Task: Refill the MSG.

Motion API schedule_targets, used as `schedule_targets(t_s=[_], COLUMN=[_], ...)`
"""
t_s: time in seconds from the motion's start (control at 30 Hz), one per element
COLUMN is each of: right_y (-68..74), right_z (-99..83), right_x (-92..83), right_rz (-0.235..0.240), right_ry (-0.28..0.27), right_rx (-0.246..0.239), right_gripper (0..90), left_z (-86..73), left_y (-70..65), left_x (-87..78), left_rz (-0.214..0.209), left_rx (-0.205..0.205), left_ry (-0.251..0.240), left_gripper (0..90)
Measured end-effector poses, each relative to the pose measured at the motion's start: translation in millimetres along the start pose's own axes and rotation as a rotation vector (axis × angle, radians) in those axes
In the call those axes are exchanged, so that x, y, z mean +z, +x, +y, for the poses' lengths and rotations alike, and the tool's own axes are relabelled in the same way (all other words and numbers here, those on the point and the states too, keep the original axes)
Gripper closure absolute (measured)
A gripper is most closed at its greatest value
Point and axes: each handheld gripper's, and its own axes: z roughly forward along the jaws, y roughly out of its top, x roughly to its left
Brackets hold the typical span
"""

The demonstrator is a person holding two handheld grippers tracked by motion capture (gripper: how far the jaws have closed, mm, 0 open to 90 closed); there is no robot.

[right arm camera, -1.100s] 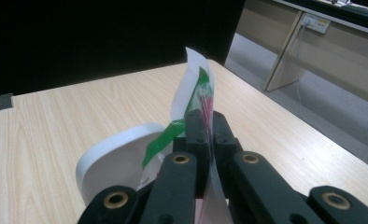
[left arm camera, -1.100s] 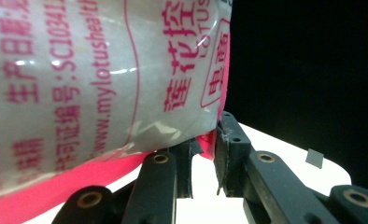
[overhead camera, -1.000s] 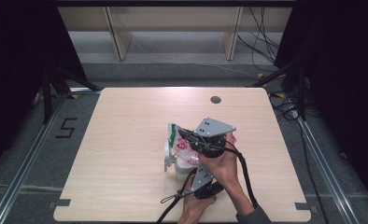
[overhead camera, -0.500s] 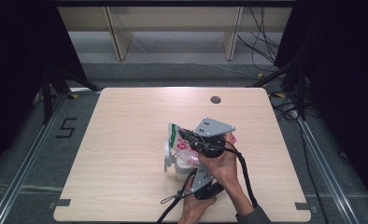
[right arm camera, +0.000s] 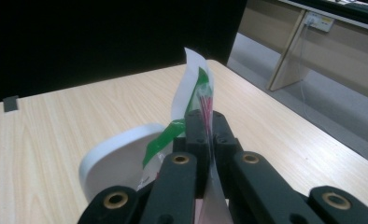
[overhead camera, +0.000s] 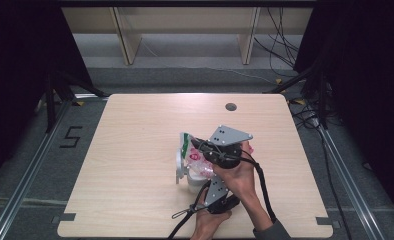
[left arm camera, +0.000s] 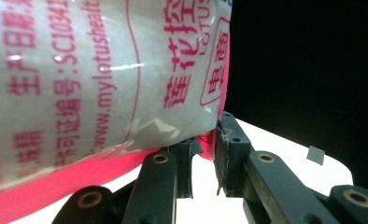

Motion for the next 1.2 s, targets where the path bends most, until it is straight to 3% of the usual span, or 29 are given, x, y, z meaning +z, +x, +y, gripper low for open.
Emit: schedule_targets(t_s=[0.1,0.13,0.17,0.23,0.5,0.57,0.63,0.7,0.73,0.8,0.83,0.97,1.2], right_y=[-1.2,-1.4,-2.8,-1.0,-1.4,-0.9,-3.3,-1.9,-4.0,-2.6,-1.4,-2.1,-0.7], right_z=[-1.4,-2.4,-2.6,-1.7,-0.5,-1.3,-2.3,-2.3,-1.3,-0.7,-1.6,-1.2,-2.1], right_x=[3.5,4.1,4.2,2.3,1.7,1.5,3.3,1.6,1.3,1.5,1.7,1.7,2.8], right_rz=[-0.003,-0.003,-0.001,0.015,-0.013,-0.009,-0.014,-0.016,-0.001,-0.015,-0.014,-0.005,-0.005], right_ry=[0.012,0.020,0.012,0.027,0.008,0.018,0.010,0.023,0.008,0.000,0.018,0.006,0.020], right_rx=[-0.035,-0.021,-0.040,-0.010,-0.025,-0.002,-0.023,0.019,-0.016,-0.027,-0.010,-0.027,-0.016], right_gripper=[89.8,89.8,89.8,89.7,89.8,89.8,89.8,89.8,89.8,89.7,89.7,89.8,89.8], left_z=[-1.1,-1.0,-1.5,-0.3,0.4,0.0,-0.7,-0.2,0.4,0.3,-0.1,0.1,-0.2], left_y=[-0.8,-0.6,-0.3,-1.0,0.2,0.2,-0.3,-0.3,-0.2,-0.4,-0.6,0.2,-0.1], left_x=[0.9,0.6,2.4,0.8,1.0,1.6,2.0,1.8,1.7,1.8,1.9,2.0,1.2], left_rz=[0.000,-0.001,-0.011,-0.003,-0.013,-0.009,-0.007,-0.010,-0.010,-0.008,-0.006,-0.009,-0.006], left_rx=[-0.010,-0.013,-0.019,-0.016,-0.026,-0.026,-0.027,-0.024,-0.020,-0.018,-0.020,-0.019,-0.026], left_ry=[0.008,0.012,-0.013,0.004,0.008,0.010,0.009,0.004,0.002,0.009,0.012,-0.001,0.006], left_gripper=[77.7,77.7,77.7,77.7,77.6,77.7,77.7,77.7,77.7,77.8,77.7,77.7,77.8])
